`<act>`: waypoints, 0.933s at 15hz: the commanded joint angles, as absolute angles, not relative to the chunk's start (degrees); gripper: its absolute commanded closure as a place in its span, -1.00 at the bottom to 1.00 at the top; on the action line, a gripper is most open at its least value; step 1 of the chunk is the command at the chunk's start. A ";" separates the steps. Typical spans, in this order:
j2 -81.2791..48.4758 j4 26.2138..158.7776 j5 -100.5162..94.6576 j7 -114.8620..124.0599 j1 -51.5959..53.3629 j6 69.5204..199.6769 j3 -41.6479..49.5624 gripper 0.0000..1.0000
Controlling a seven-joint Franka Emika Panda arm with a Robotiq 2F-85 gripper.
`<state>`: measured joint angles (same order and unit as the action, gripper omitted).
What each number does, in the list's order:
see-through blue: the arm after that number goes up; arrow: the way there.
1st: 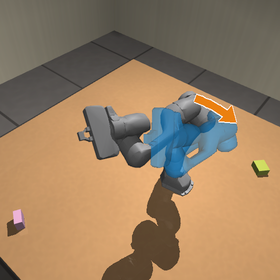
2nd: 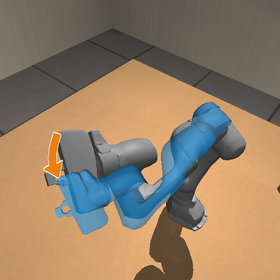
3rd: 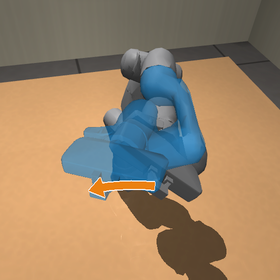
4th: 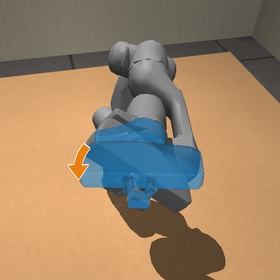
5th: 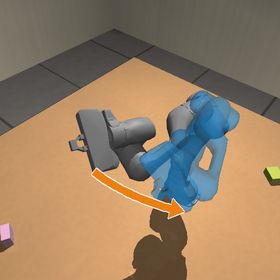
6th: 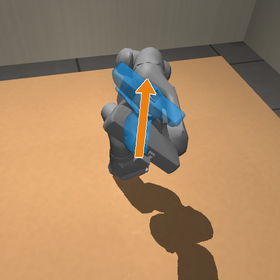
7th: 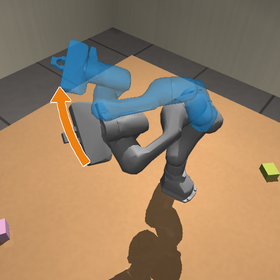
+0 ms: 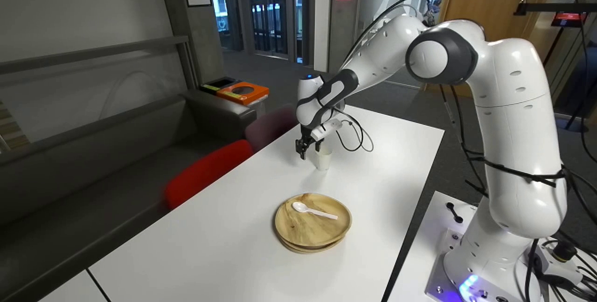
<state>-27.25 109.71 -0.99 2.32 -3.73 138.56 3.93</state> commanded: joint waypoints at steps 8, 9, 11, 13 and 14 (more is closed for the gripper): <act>-6.50 125.21 1.68 -5.38 2.22 137.12 -3.61 -1.00; -6.71 126.29 2.84 -7.07 2.98 136.56 -4.90 -1.00; -7.46 128.58 4.88 -10.90 4.09 136.19 -7.21 -1.00; -8.09 130.71 6.20 -15.21 4.82 135.50 -9.05 -1.00; -8.35 131.62 5.91 -17.34 5.03 134.95 -9.60 -1.00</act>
<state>-9.39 128.29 4.28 -10.40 4.74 136.62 -8.24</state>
